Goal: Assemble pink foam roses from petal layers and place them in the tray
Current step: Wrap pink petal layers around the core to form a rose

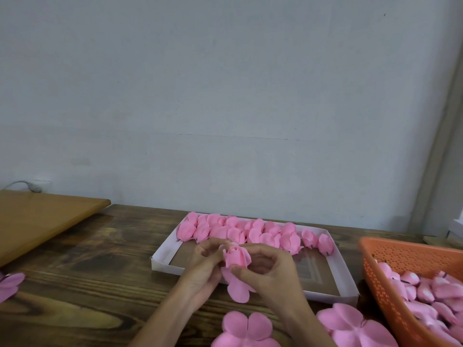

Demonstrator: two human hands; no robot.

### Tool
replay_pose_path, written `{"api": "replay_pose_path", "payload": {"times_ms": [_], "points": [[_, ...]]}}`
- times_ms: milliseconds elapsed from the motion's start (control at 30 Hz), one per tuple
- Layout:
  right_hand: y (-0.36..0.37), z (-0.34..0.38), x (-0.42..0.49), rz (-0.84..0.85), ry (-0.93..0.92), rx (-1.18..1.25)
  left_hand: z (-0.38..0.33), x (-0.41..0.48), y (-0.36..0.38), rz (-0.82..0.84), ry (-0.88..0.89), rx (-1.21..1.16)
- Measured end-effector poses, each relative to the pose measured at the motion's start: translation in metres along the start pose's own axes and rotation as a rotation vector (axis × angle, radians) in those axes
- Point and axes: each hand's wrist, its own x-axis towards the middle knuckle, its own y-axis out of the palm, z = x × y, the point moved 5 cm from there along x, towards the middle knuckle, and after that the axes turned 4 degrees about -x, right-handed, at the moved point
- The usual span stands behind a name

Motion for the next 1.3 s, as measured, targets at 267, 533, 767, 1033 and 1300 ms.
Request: {"api": "replay_pose_path", "payload": {"times_ms": [267,533,767,1033,1300], "points": [[0.002,-0.004,0.0,0.031,0.034,0.019,-0.001,-0.002,0.003,0.021,-0.014,0.045],[-0.01,-0.003,0.004,-0.036,0.038,0.006,-0.007,-0.008,0.012,0.096,0.041,0.069],[-0.024,0.0,0.007,-0.173,-0.004,0.073,-0.002,-0.001,0.003,0.121,-0.03,0.235],[-0.029,-0.004,0.006,-0.187,0.064,0.154,0.003,0.002,-0.007,0.004,-0.039,0.154],[-0.013,0.002,0.003,0.04,0.018,0.076,0.0,-0.004,0.003,-0.104,0.048,0.255]]}}
